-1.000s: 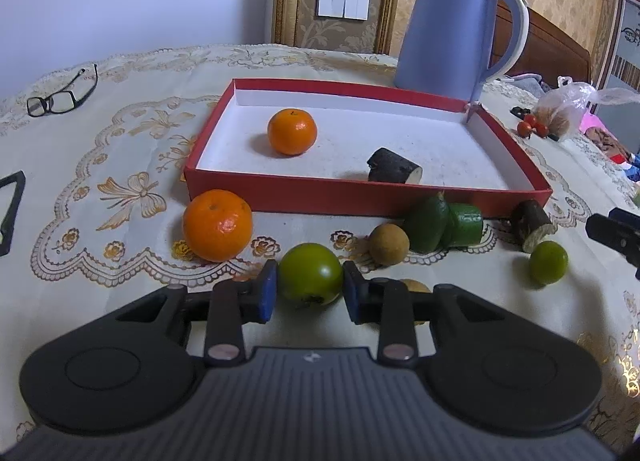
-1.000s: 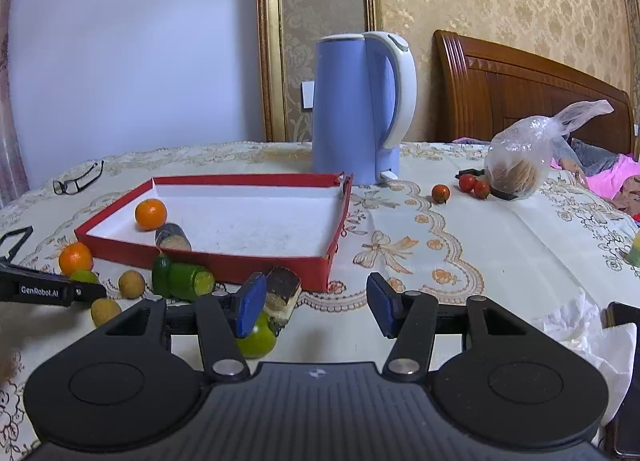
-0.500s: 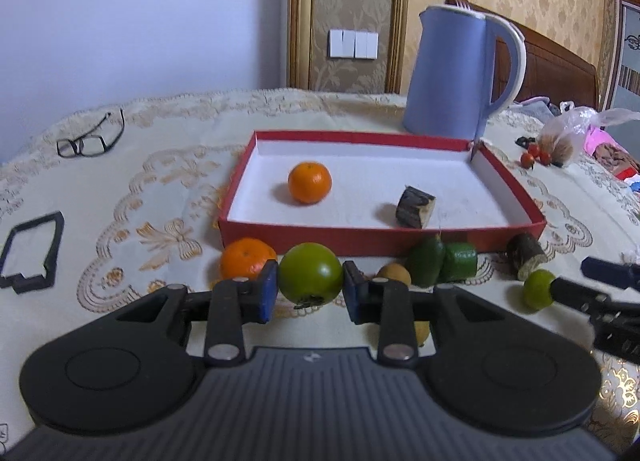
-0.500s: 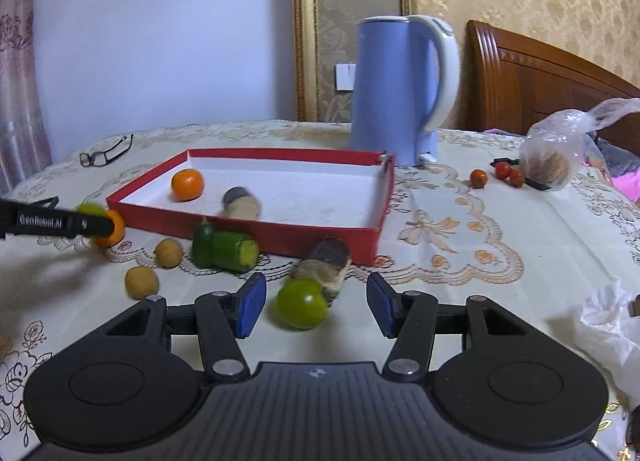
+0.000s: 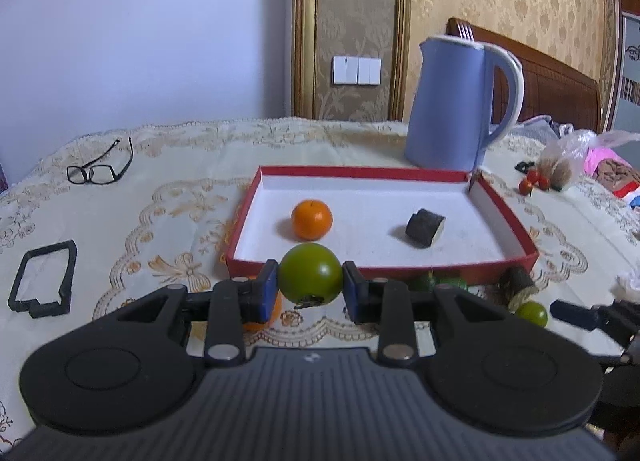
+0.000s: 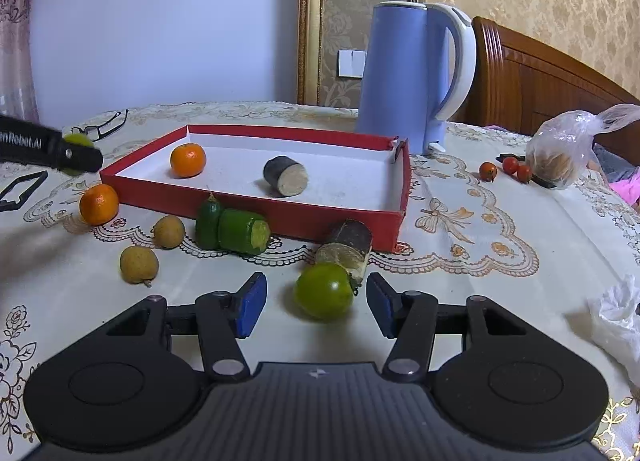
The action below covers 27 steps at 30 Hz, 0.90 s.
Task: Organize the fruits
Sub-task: 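Grasp the green tomato with the right gripper while the left gripper lifts the lime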
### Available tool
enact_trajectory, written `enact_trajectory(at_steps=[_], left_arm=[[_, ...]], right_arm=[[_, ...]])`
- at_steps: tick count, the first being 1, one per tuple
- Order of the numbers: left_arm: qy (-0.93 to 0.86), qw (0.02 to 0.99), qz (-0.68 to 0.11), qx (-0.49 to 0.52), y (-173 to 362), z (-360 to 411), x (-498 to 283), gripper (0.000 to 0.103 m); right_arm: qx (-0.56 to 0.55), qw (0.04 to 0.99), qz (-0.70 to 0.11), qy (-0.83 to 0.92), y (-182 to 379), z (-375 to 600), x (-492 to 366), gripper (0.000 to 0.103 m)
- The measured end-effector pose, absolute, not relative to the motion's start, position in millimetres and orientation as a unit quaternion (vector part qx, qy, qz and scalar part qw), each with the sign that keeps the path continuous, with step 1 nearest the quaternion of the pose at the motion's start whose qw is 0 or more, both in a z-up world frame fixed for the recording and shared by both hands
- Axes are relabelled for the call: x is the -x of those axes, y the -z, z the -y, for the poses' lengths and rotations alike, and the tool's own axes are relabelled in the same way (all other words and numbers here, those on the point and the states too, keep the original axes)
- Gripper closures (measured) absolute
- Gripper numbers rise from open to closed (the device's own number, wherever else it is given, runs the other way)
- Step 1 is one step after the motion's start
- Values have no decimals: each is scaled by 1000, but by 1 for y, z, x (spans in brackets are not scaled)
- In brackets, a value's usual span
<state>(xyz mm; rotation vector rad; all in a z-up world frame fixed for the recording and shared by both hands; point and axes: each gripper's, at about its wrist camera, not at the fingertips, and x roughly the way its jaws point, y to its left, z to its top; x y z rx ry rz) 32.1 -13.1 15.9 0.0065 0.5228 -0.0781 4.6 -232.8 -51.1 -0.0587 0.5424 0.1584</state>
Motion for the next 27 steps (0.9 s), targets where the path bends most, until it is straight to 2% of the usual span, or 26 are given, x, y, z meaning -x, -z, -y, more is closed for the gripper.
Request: enact_trajectory(at_steps=[4,8,21,27], left_arm=[[41,966,-256,-1,-19,14,-32,72],[42,966,-256,-7,-17,17,-31,72],[45,965,-256,-15,-15,20,-30,72],[43,965,-257,-16,-15,21,-31,72]], right_arm=[[28,959,-270,-76,52,230,-7,48],[23,958,-277,-73,54,231,-10,55],[-3,953,-298,-60,58,241,-23,68],[-18,953,-295,-59,58,245,-22,69]])
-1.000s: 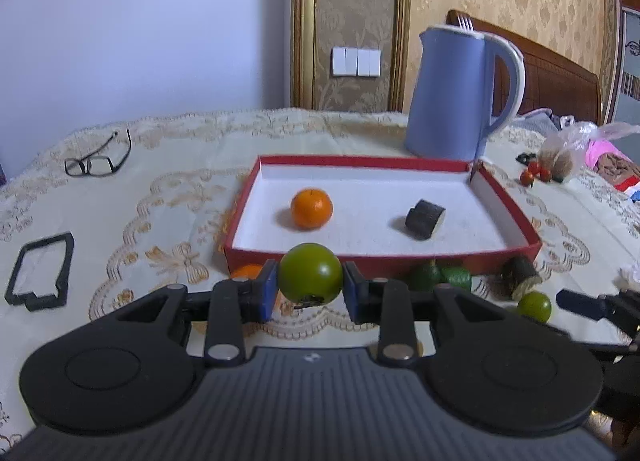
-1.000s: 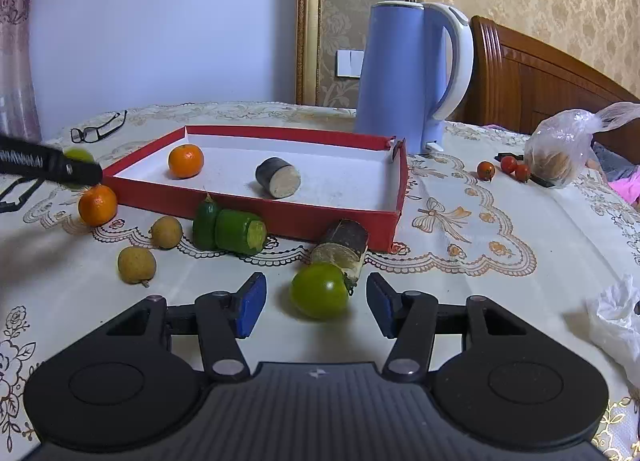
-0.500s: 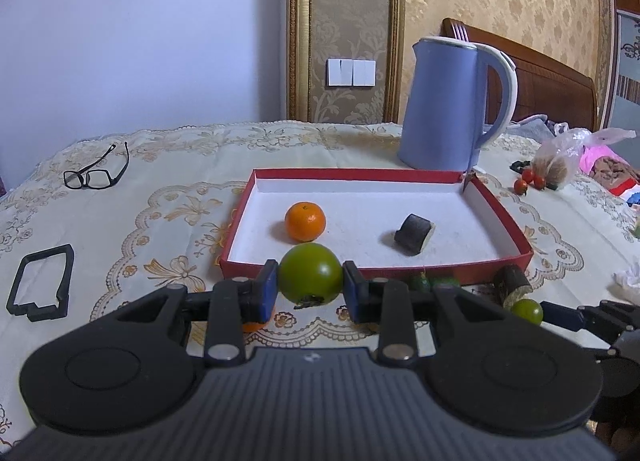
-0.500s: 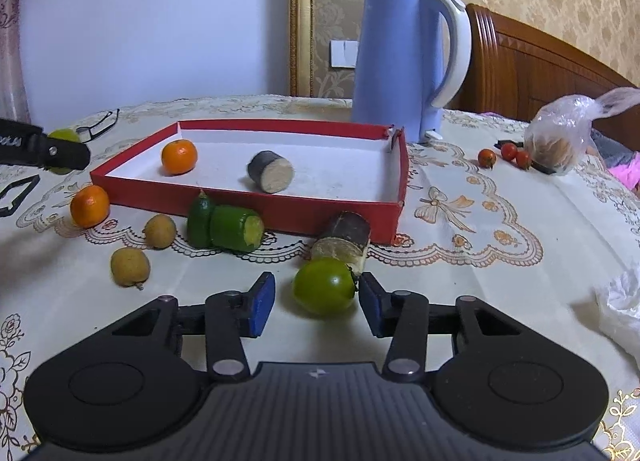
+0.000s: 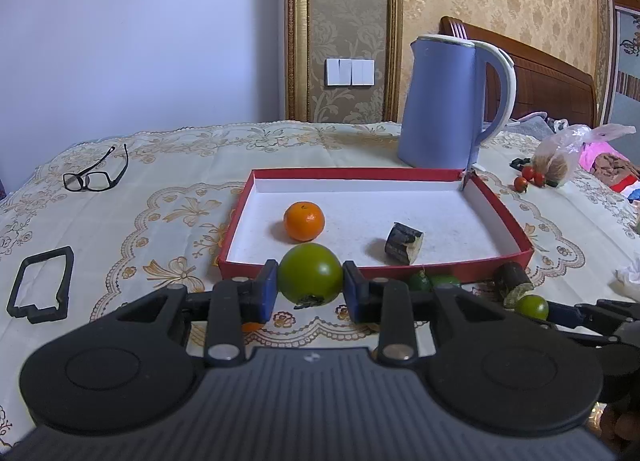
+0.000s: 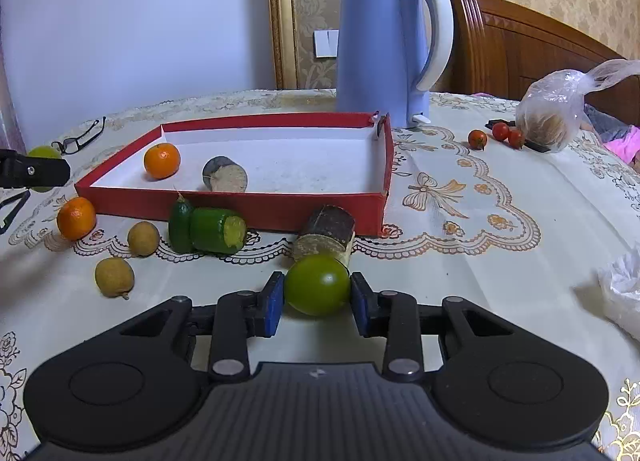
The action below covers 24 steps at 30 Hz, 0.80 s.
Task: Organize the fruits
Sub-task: 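Grasp the green tomato with the right gripper while the left gripper lifts the lime, then carry the lime into the box and open the left gripper while the right gripper lifts the green tomato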
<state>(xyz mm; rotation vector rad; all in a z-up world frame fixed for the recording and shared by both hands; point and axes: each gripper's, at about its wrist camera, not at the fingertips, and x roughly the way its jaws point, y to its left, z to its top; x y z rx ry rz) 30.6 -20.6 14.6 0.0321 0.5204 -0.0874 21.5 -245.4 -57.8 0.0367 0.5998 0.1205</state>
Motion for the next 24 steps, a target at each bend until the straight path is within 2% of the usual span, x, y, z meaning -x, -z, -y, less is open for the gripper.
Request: enact_trajectory(at_steps=[24], left_arm=[[5,963,-265,-59,-11,33,-68,72]], right_arm=[[-32,962,-250,-100,31,250,2,69]])
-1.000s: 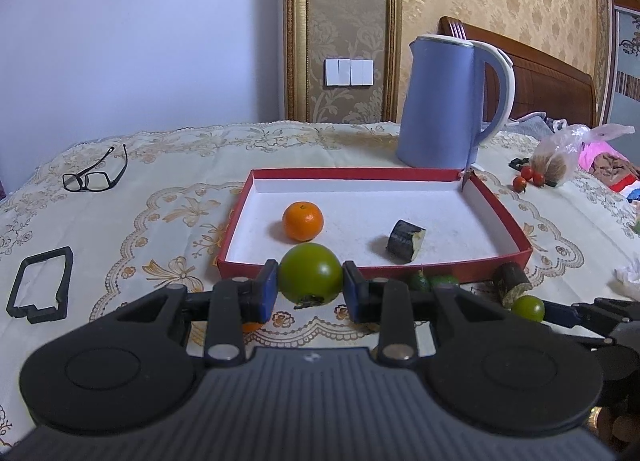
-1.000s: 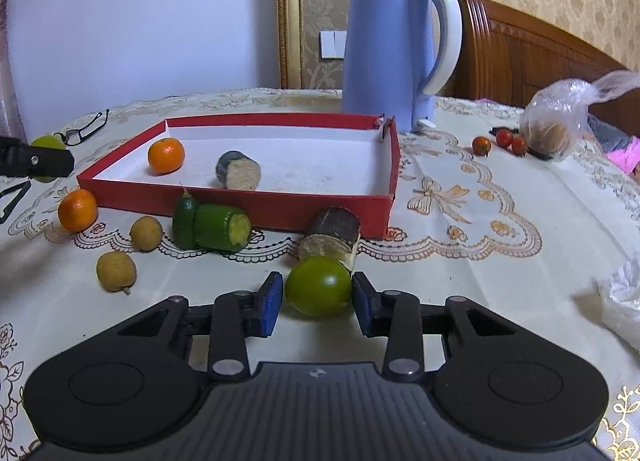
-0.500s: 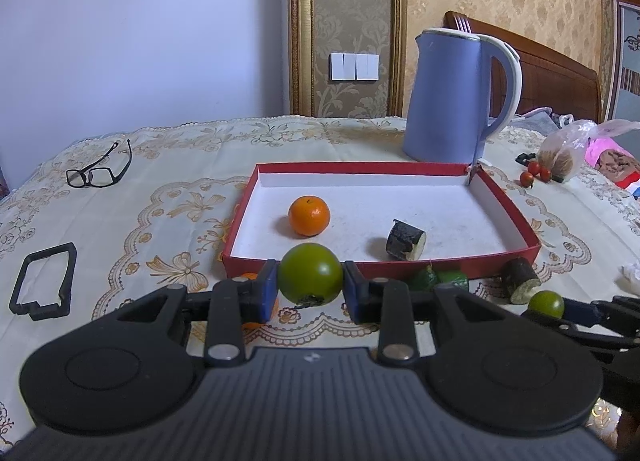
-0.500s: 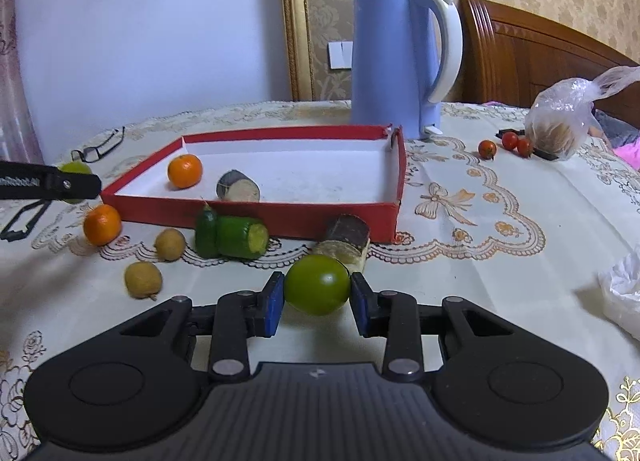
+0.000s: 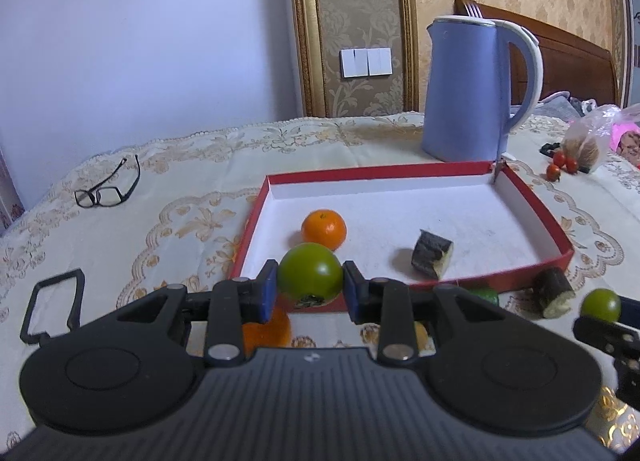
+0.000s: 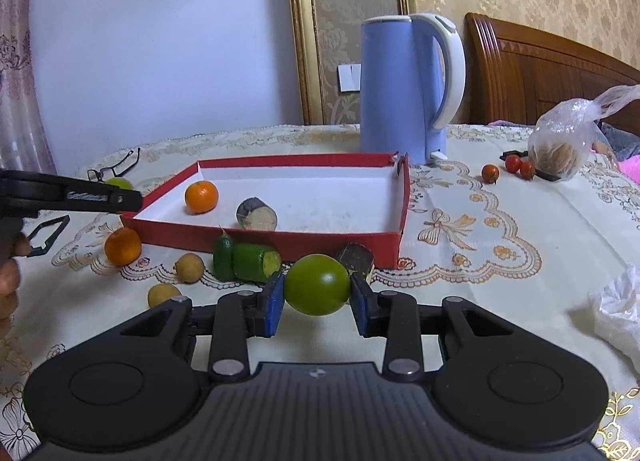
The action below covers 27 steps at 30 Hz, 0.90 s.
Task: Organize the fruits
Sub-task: 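Carry the lime into the box and open the left gripper while the right gripper lifts the green tomato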
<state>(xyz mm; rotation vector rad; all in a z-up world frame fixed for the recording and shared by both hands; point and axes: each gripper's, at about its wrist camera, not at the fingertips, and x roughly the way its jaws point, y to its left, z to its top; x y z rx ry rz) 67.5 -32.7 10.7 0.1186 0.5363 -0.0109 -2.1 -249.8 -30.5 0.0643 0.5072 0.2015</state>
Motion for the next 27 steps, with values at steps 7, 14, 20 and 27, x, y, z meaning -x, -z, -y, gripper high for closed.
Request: enact_trajectory(at_steps=[7,14,20,27], left_arm=[[5,962,-265,-65,-12,37,-84,72],[0,961,-268,-75,-13,42,-106,72],[-7,960,-267,-85,-13,49,-125,72],[-4,959,-267,-89,-12,58,-144,72]], right_arm=[[-26,965,-240,-104,24,248,6,69],[-22,966,-233,-106,18,247,8,69],[-21,967,-229,-109,15,247,10,69],[-22,968,-224,-109,12,248,10,69]])
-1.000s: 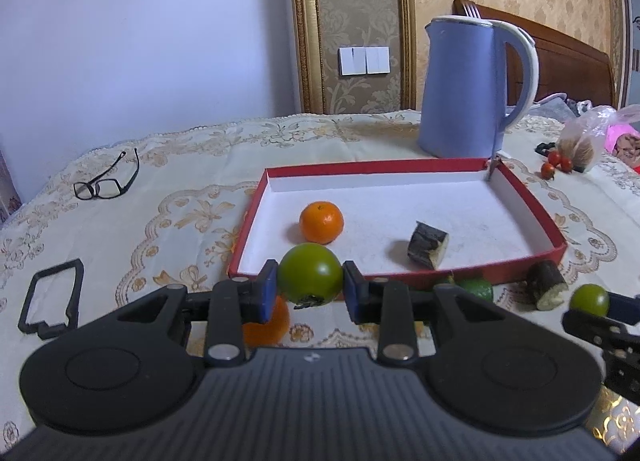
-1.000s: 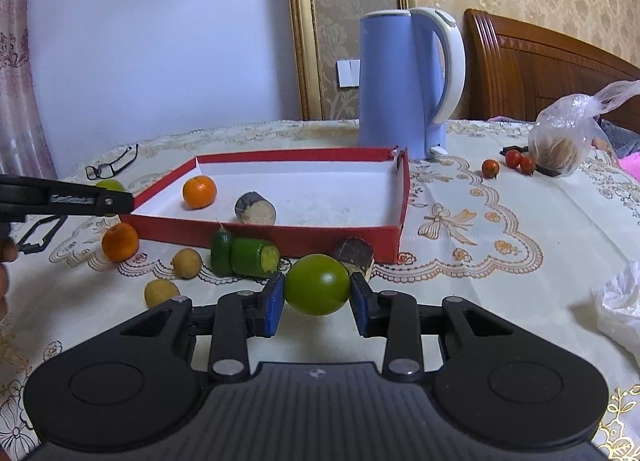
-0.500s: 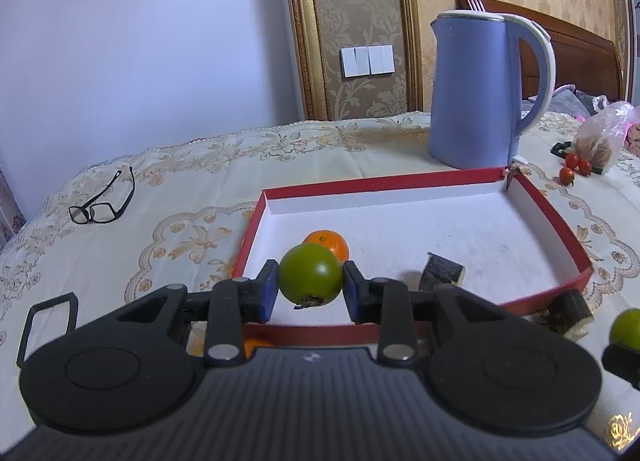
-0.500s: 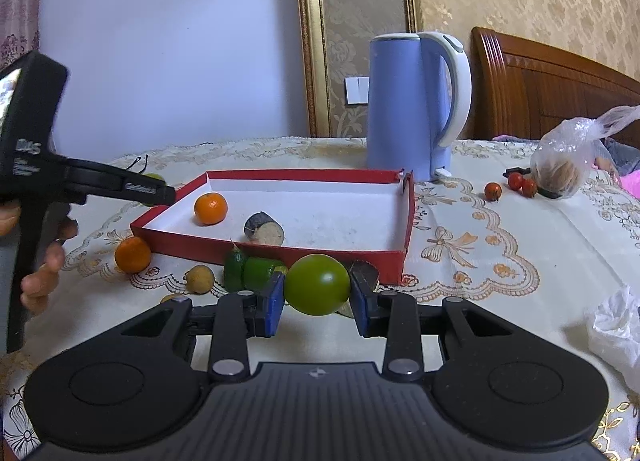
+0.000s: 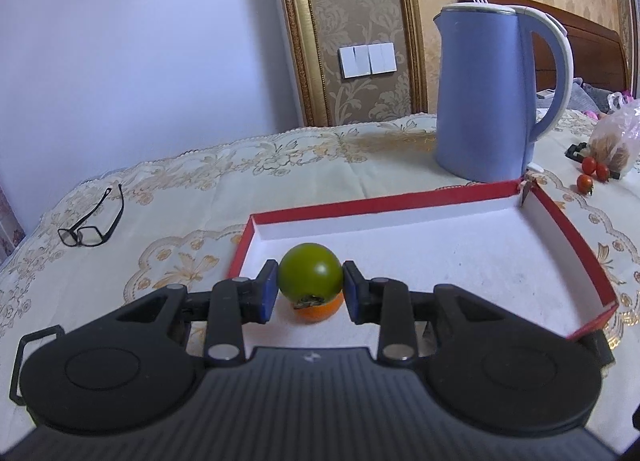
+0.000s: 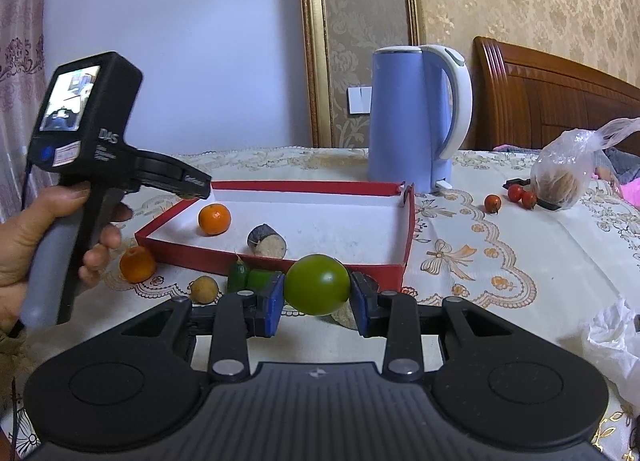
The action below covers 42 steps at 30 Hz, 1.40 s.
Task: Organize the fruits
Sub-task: 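Carry the lime into the box and open the left gripper while the right gripper lifts the green tomato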
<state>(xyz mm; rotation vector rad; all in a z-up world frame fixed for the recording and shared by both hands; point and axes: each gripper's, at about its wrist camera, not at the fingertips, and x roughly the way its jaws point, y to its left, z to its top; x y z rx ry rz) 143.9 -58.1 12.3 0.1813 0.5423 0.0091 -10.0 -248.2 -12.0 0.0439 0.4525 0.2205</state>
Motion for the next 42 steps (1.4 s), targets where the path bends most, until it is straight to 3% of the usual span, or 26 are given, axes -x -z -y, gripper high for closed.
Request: enact_trajectory(at_steps=[31,42], left_arm=[[-8,951,-293,-93,9,76,-193,72],[-11,952,-292,-96,10,79,-191,67]], right_arm=[[-13,972,-204,-111,-2,249,0,69],[-8,972,-207,-108,-3,248,-9,69]])
